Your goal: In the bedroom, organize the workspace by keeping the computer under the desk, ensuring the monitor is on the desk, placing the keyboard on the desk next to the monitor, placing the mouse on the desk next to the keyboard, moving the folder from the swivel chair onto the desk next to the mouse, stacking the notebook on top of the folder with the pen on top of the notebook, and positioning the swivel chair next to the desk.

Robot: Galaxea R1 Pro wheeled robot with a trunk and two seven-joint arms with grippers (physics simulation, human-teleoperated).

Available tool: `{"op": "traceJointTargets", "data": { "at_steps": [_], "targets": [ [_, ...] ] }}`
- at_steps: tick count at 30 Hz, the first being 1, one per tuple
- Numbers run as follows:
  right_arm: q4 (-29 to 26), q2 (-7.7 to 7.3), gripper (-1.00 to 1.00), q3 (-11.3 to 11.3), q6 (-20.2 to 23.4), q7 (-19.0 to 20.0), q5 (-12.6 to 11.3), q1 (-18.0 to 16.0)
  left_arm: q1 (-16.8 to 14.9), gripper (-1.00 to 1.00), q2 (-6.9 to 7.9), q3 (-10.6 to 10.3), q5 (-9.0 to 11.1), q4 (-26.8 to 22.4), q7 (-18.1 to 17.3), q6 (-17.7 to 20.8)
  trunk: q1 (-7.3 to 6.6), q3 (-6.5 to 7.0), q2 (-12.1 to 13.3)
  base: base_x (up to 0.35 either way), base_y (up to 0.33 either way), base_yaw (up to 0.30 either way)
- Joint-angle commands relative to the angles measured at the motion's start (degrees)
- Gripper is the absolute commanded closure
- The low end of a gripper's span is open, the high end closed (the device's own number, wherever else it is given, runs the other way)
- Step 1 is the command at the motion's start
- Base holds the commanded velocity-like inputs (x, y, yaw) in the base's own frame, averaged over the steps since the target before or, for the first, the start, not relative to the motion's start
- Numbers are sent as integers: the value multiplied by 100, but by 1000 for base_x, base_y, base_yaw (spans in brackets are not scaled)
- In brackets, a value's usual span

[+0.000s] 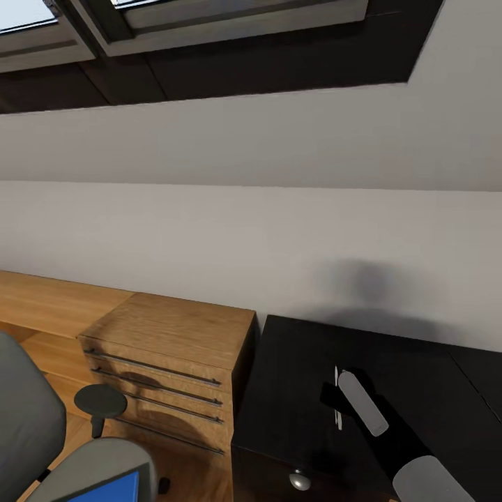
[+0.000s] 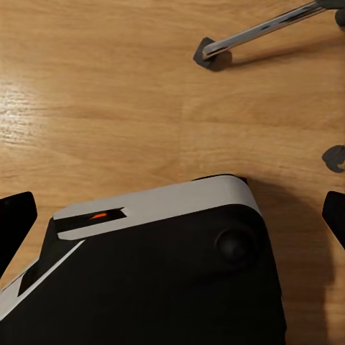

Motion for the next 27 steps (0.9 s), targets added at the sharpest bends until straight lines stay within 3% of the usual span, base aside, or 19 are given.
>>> {"op": "traceJointTargets", "data": {
  "at_steps": [1, 9, 10, 27],
  "targets": [
    [2, -6, 100, 18, 5, -38, -46, -5, 3, -100, 2, -15, 59, -12, 25, -21, 1, -6, -5, 0, 0, 0],
    [28, -5, 100, 19, 1, -37, -51, -5, 3, -100, 2, -15, 61, -9, 23, -24, 1, -6, -5, 0, 0, 0],
    [30, -5, -100, 19, 1, -37, -51, -5, 3, -100, 2, -15, 62, -8, 24, -24, 1, -6, -5, 0, 0, 0],
    [-12, -13, -100, 10, -6, -41, -44, -14, 3, -100, -4, -21, 57, -7, 37, -44, 1, -6, -5, -4, 0, 0]
  ]
}}
